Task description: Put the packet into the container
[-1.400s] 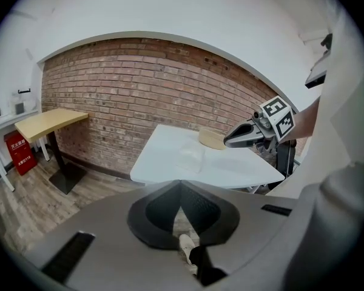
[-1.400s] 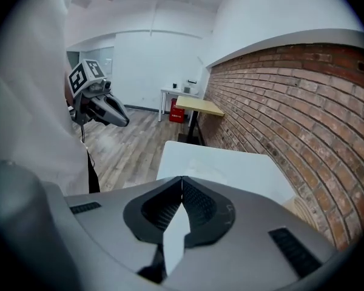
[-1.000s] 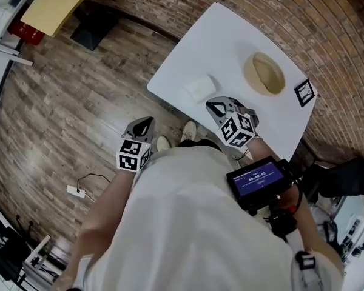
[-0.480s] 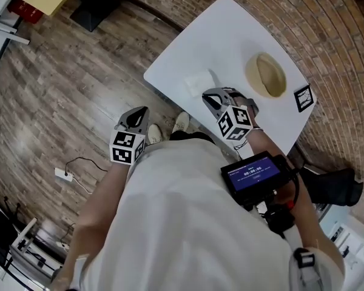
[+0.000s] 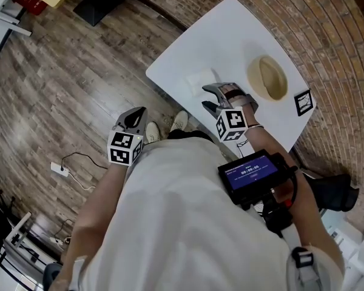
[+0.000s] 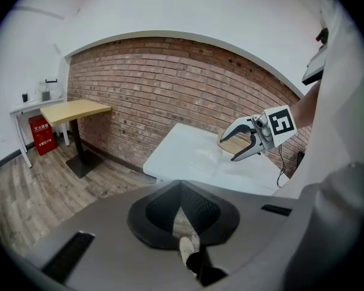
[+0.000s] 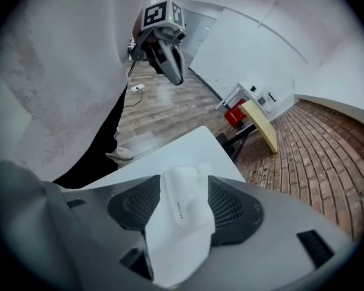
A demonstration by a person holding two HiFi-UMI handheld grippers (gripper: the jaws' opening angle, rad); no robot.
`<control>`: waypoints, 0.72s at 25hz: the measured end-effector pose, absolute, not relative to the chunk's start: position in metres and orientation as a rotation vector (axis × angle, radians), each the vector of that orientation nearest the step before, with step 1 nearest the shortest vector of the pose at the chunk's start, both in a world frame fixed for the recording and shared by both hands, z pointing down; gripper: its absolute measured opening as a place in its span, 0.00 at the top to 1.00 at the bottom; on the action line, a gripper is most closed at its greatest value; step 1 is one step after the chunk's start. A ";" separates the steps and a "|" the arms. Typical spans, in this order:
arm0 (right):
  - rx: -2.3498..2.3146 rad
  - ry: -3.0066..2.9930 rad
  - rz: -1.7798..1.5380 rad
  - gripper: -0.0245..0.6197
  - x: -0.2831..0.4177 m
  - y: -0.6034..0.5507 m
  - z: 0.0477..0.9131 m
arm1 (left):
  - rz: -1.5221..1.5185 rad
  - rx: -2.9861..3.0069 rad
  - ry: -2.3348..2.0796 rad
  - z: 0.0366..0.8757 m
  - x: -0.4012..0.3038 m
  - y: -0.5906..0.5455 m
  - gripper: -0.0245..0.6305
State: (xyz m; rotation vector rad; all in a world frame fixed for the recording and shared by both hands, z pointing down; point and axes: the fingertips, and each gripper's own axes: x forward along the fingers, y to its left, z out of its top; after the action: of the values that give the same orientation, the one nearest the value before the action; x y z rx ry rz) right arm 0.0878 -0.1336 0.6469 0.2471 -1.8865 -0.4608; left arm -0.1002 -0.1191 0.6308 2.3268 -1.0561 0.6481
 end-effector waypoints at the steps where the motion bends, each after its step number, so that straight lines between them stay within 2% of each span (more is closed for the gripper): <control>1: 0.236 -1.871 -0.479 0.60 0.089 -0.136 0.649 | 0.648 2.323 -1.064 0.630 -0.101 -0.120 0.95; 8: 0.125 -1.784 -0.513 0.48 0.094 -0.142 0.676 | 0.650 2.312 -1.088 0.629 -0.104 -0.124 0.95; 18: 0.165 -1.708 -0.576 0.48 0.096 -0.171 0.692 | 0.659 2.278 -1.129 0.629 -0.106 -0.125 0.95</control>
State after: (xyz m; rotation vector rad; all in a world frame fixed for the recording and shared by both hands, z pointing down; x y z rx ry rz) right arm 0.0964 -0.1712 0.6915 0.1650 -1.7077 -0.5765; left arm -0.1063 -0.1248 0.6287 2.2779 -1.1292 0.6586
